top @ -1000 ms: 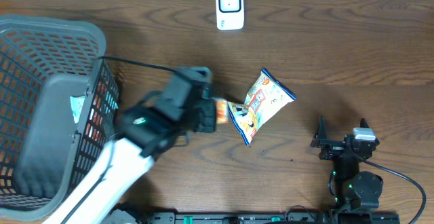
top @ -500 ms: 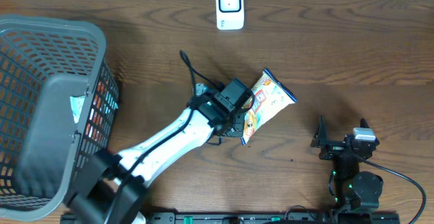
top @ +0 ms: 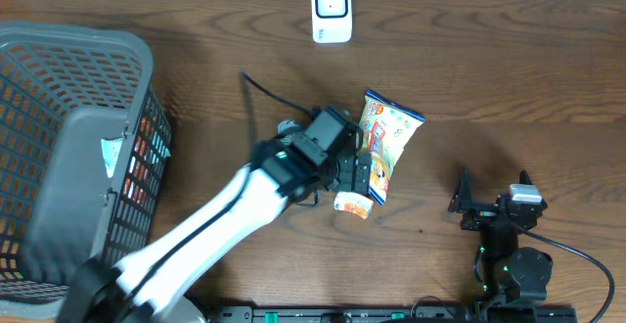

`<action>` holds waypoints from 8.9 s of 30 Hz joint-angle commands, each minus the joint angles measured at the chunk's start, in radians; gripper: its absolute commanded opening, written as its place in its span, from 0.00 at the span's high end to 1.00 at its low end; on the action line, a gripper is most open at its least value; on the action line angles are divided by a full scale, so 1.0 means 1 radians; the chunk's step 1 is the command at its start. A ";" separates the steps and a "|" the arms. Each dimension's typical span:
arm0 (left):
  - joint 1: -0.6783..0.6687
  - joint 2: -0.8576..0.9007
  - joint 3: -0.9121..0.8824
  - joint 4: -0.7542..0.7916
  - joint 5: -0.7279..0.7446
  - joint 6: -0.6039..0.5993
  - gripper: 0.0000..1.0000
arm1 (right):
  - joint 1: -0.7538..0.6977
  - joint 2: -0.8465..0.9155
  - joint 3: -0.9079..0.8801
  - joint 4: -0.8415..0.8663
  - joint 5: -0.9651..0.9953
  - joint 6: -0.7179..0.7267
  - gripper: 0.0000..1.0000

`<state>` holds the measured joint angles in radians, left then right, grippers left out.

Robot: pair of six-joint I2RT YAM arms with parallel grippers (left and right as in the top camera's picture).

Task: Scan the item barcode
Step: 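Carry the orange box to the scanner and place it beside the pack, then reach into the basket and grasp the mint-green wipes pack with left gripper, then carry the green pack past the scanner and release it on the right, then reach the left gripper into the basket toward the red-orange wrapper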

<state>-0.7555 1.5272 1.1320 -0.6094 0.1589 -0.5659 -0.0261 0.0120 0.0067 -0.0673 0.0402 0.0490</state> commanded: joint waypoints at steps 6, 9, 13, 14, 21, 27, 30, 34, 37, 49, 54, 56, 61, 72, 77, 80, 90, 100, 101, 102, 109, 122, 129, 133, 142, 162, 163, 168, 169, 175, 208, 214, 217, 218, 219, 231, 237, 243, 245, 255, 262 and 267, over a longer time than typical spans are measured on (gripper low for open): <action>0.035 -0.277 0.259 -0.040 -0.183 0.318 0.02 | 0.002 -0.004 -0.001 -0.003 0.002 0.006 0.01; 0.119 -0.303 0.365 -0.092 -0.284 0.388 0.02 | 0.002 -0.004 -0.001 -0.003 0.002 0.006 0.01; 0.337 -0.308 0.488 -0.152 -0.361 0.380 0.02 | 0.002 -0.004 -0.001 -0.003 0.002 0.006 0.01; 0.398 -0.309 0.504 -0.162 -0.361 0.358 0.02 | 0.002 -0.004 -0.001 -0.004 0.002 0.006 0.01; 0.861 -0.298 0.514 -0.246 -0.289 0.164 0.02 | 0.002 -0.004 -0.001 -0.004 0.002 0.006 0.01; 1.075 -0.218 0.492 -0.356 -0.290 0.106 0.02 | 0.002 -0.004 -0.001 -0.004 0.002 0.006 0.01; 1.155 -0.151 0.472 -0.426 -0.270 -0.050 0.02 | 0.002 -0.004 -0.001 -0.003 0.002 0.006 0.01; 1.213 -0.049 0.422 -0.445 -0.128 -0.087 0.02 | 0.002 -0.004 -0.001 -0.003 0.002 0.006 0.01; 1.214 0.025 0.398 -0.445 -0.076 -0.070 0.02 | 0.002 -0.004 -0.001 -0.004 0.002 0.006 0.01; 1.184 0.304 0.394 -0.374 -0.076 0.465 0.02 | 0.002 -0.004 -0.001 -0.003 0.002 0.006 0.01; 1.181 0.425 0.394 -0.360 -0.075 0.470 0.02 | 0.002 -0.004 -0.001 -0.003 0.002 0.006 0.01; 1.180 0.468 0.394 -0.354 -0.058 0.504 0.02 | 0.002 -0.004 -0.001 -0.004 0.002 0.006 0.01; 1.178 0.555 0.394 -0.357 -0.046 0.532 0.16 | 0.002 -0.004 -0.001 -0.003 0.002 0.006 0.01; 1.196 0.416 0.400 -0.399 -0.110 0.484 0.87 | 0.002 -0.004 -0.001 -0.003 0.002 0.006 0.01; 1.220 0.259 0.400 -0.399 -0.203 0.401 0.92 | 0.002 -0.004 -0.001 -0.004 0.002 0.006 0.01; 1.238 0.160 0.400 -0.395 -0.206 0.361 0.92 | 0.002 -0.004 -0.001 -0.003 0.002 0.006 0.01; 1.249 -0.104 0.400 -0.408 -0.204 0.284 0.93 | 0.002 -0.004 -0.001 -0.003 0.002 0.006 0.01; 1.247 -0.411 0.400 -0.377 0.222 0.209 0.92 | 0.002 -0.004 -0.001 -0.004 0.002 0.006 0.01; 1.243 -0.432 0.400 -0.367 0.321 0.209 0.93 | 0.002 -0.004 -0.001 -0.004 0.002 0.006 0.01; 1.231 -0.455 0.400 -0.352 0.437 0.209 0.92 | 0.002 -0.004 -0.001 -0.003 0.002 0.006 0.01; 0.974 -0.502 0.391 -0.320 0.615 0.210 0.92 | 0.002 -0.004 -0.001 -0.003 0.002 0.006 0.01; 0.364 -0.264 0.345 -0.142 0.395 0.216 0.93 | 0.002 -0.004 -0.001 -0.004 0.002 0.006 0.01; 0.150 -0.010 0.345 0.080 0.199 0.216 0.92 | 0.002 -0.004 -0.001 -0.003 0.002 0.006 0.01; 0.090 0.142 0.345 0.177 0.124 0.216 0.92 | 0.002 -0.004 -0.001 -0.004 0.002 0.006 0.01; -0.011 0.423 0.345 0.362 0.123 0.217 0.89 | 0.002 -0.004 -0.001 -0.004 0.002 0.006 0.01; -0.019 0.174 0.421 0.251 -0.255 0.452 0.51 | 0.002 -0.004 -0.001 -0.003 0.002 0.006 0.01; -0.014 0.135 0.421 0.240 -0.312 0.457 0.50 | 0.002 -0.004 -0.001 -0.003 0.002 0.006 0.01; 0.067 -0.074 0.421 0.160 -0.541 0.460 0.39 | 0.002 -0.004 -0.001 -0.003 0.002 0.006 0.01; 0.101 -0.111 0.421 0.139 -0.562 0.460 0.31 | 0.002 -0.004 -0.001 -0.003 0.002 0.006 0.01; 0.402 -0.276 0.421 0.019 -0.571 0.240 0.17 | 0.002 -0.004 -0.001 -0.004 0.002 0.006 0.01; 1.196 0.044 0.420 -0.590 -0.403 -1.177 0.02 | 0.002 -0.004 -0.001 -0.003 0.002 0.006 0.01; 1.205 0.175 0.420 -0.591 -0.298 -1.250 0.02 | 0.002 -0.004 -0.001 -0.003 0.002 0.006 0.01; 1.205 0.230 0.420 -0.591 -0.238 -1.275 0.02 | 0.002 -0.004 -0.001 -0.003 0.002 0.006 0.01; 1.205 0.250 0.418 -0.591 -0.219 -1.287 0.02 | 0.002 -0.004 -0.001 -0.003 0.002 0.006 0.01; 1.205 0.266 0.418 -0.591 -0.201 -1.299 0.02 | 0.002 -0.004 -0.001 -0.004 0.002 0.006 0.01; 1.200 0.425 0.376 -0.583 -0.184 -1.313 0.02 | 0.002 -0.004 -0.001 -0.003 0.002 0.006 0.01; 1.190 0.463 0.338 -0.542 -0.185 -1.265 0.02 | 0.002 -0.004 -0.001 -0.003 0.002 0.006 0.01; 1.166 0.497 0.285 -0.407 -0.204 -1.131 0.02 | 0.002 -0.004 -0.001 -0.004 0.002 0.006 0.01; 1.160 0.497 0.253 -0.372 -0.215 -1.128 0.02 | 0.002 -0.004 -0.001 -0.003 0.002 0.006 0.01; 1.151 0.497 0.147 -0.274 -0.347 -1.101 0.02 | 0.002 -0.004 -0.001 -0.004 0.002 0.006 0.01; 1.159 0.483 0.171 -0.236 -0.682 -0.927 0.02 | 0.002 -0.004 -0.001 -0.003 0.002 0.006 0.01; 1.183 0.436 0.193 -0.172 -0.747 -0.757 0.02 | 0.002 -0.004 -0.001 -0.003 0.002 0.006 0.01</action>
<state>0.4057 1.9755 1.3193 -0.8082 -0.4652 -1.4826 -0.0257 0.0120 0.0067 -0.0673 0.0402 0.0490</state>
